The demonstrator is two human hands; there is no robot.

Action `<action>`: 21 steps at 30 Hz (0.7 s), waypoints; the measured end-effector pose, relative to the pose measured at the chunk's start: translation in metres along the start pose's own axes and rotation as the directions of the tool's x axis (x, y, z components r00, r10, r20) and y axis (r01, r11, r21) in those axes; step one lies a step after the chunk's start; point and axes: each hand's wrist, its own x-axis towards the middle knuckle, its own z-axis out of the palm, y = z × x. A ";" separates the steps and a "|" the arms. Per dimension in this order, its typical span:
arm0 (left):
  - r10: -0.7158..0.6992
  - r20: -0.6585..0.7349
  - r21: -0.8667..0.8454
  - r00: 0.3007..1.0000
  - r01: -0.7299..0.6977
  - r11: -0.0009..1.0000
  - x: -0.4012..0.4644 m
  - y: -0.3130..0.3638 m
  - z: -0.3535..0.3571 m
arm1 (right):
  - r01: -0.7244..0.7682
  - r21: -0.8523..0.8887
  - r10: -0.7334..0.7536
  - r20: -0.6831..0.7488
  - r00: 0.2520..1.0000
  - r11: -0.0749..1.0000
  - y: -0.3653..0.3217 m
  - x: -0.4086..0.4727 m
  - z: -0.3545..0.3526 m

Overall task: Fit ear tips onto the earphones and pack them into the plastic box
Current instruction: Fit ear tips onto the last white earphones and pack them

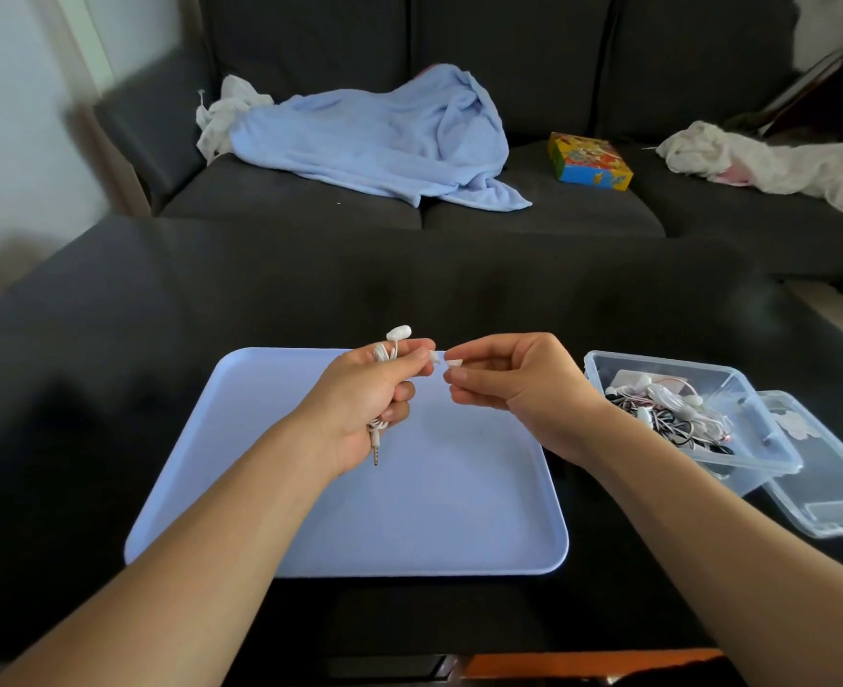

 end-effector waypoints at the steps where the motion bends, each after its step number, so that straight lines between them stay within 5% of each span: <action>1: 0.007 -0.001 0.001 1.000 -0.007 1.000 0.000 0.000 0.000 | 0.024 -0.023 -0.024 0.016 1.000 0.999 -0.001 0.000 0.000; 13: 0.050 0.037 0.062 0.998 -0.053 0.997 0.000 -0.001 -0.002 | 0.256 -0.311 -0.262 0.023 0.965 0.915 -0.002 -0.002 0.001; 21: 0.011 0.060 0.022 0.998 -0.012 1.000 -0.001 -0.001 0.000 | 0.228 -0.245 -0.257 -0.096 0.962 0.942 -0.005 -0.007 0.003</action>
